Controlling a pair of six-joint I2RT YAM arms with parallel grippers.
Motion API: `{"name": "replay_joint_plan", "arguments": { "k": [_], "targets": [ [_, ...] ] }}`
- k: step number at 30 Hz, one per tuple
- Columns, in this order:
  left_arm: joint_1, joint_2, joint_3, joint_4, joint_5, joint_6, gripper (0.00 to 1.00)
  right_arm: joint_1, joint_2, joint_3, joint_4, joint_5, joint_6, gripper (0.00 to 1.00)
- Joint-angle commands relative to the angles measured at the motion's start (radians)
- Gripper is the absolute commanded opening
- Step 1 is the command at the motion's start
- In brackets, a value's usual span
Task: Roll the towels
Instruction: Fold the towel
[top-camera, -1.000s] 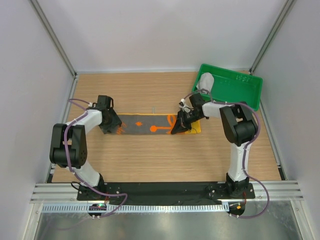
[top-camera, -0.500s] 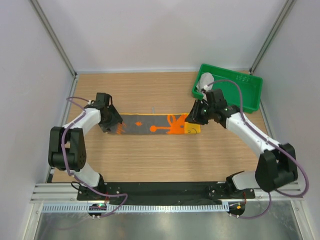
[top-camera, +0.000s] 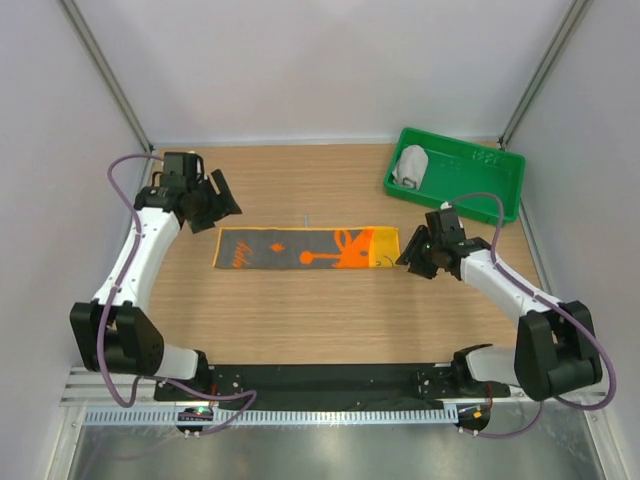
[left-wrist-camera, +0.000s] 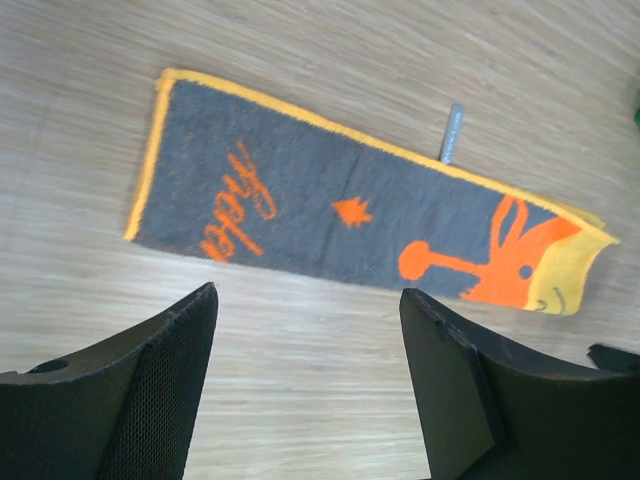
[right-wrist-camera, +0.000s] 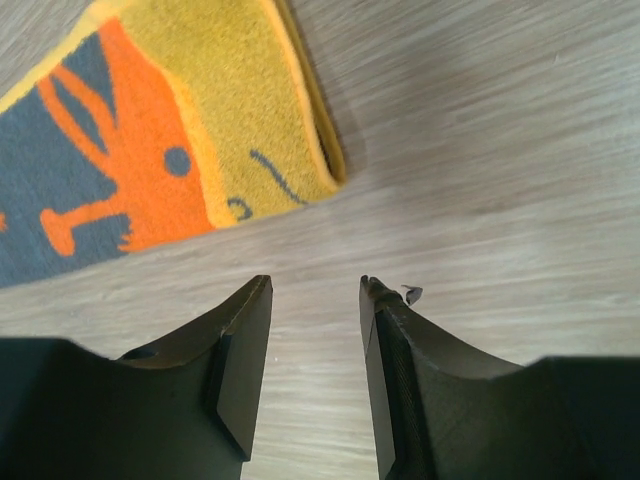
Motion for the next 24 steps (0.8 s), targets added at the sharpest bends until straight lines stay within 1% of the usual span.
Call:
{"name": "replay_joint_plan", "arguments": {
  "k": [1,3,7,12,17,22,24],
  "targets": [
    [0.005,-0.071,0.001,-0.101,-0.066,0.111,0.75,-0.018,0.083,0.003,0.1,-0.019,0.029,0.48],
    [0.005,-0.096,-0.028,-0.1,-0.088,0.132,0.75,-0.024,0.113,0.0,0.15,-0.039,0.036,0.48],
    [0.003,-0.119,-0.091,-0.057,-0.094,0.143,0.75,-0.029,0.195,0.023,0.182,-0.03,0.03,0.48],
    [0.012,-0.122,-0.097,-0.058,-0.074,0.134,0.73,-0.044,0.281,0.042,0.208,-0.033,0.013,0.48],
    [0.019,-0.145,-0.12,-0.043,-0.073,0.124,0.73,-0.044,0.32,0.034,0.243,-0.039,0.006,0.47],
    [0.022,-0.146,-0.123,-0.041,-0.071,0.123,0.73,-0.049,0.332,0.032,0.251,-0.039,-0.001,0.42],
    [0.023,-0.146,-0.125,-0.038,-0.066,0.121,0.73,-0.051,0.332,0.031,0.246,-0.037,-0.004,0.36]
  ]
}}
